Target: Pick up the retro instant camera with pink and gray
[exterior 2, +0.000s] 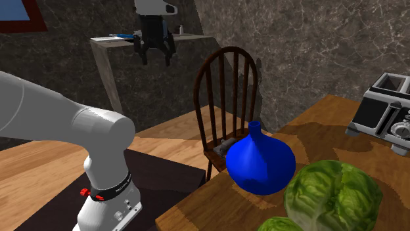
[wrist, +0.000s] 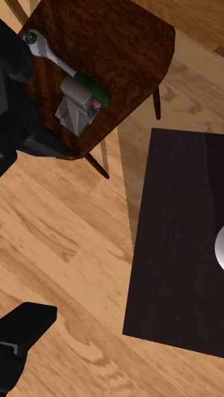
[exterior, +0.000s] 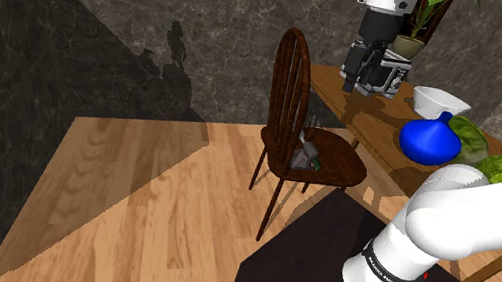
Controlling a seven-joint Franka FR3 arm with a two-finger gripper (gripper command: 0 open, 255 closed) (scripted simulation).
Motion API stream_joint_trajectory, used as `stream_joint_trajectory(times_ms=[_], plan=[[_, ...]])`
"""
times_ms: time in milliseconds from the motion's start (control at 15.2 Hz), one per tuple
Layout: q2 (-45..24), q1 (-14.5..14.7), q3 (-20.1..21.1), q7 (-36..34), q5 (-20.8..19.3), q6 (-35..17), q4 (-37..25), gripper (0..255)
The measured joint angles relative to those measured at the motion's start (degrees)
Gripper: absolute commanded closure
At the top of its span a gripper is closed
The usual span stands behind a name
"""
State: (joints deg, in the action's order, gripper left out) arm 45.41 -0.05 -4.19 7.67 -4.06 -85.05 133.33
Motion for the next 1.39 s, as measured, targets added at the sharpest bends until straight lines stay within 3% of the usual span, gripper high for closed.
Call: stream_joint_trajectory(times_ms=[198, 594, 1056, 1386], plan=[[-0.6, -0.4, -1.3, 0.9, -0.4, -1.8, 1.1, 0], [-4.6, -2.1, -7.8, 5.6, -2.3, -11.1, 6.5, 0], [-14.6, -3.1, -15.8, 11.9, -2.6, -23.0, 8.9, 0], [-24.1, -2.9, -21.8, 17.9, -0.4, -31.0, 8.2, 0]])
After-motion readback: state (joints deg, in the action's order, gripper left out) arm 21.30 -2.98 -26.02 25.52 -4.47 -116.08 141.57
